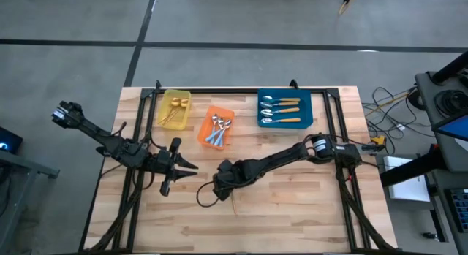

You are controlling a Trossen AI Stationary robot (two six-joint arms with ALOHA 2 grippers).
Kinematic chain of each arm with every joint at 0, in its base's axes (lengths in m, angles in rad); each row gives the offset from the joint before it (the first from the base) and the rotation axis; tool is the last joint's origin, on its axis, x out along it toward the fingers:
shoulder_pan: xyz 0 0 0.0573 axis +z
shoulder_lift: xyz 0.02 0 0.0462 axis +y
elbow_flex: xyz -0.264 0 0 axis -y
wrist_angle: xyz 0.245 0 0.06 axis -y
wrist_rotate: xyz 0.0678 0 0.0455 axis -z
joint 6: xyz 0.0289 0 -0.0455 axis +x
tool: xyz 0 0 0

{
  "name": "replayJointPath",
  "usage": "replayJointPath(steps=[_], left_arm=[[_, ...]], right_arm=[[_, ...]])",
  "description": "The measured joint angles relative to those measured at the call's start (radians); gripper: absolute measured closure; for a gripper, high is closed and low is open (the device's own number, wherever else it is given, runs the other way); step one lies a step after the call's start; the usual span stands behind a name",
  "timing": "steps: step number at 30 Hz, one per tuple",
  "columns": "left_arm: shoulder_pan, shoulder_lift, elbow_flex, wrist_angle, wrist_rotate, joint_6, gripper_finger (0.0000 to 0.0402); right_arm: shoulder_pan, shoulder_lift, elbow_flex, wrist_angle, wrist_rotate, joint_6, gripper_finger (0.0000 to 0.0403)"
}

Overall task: Sort silverware by color (type)
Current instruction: Put the gold spoon into the yellow bin

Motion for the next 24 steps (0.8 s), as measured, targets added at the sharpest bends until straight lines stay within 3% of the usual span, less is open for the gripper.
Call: replayJointPath(steps=[10, 24], left_arm=[[-0.001, 0.000, 0.000, -0.005, 0.000, -0.006, 0.0342], [-0.001, 0.000, 0.000, -0.007, 0.000, -0.007, 0.0342]], right_arm=[[0.001, 0.004, -0.006, -0.013, 0.028, -0.020, 0.0265], [0.001, 0.006, -0.009, -0.029, 0.038, -0.055, 0.0369]])
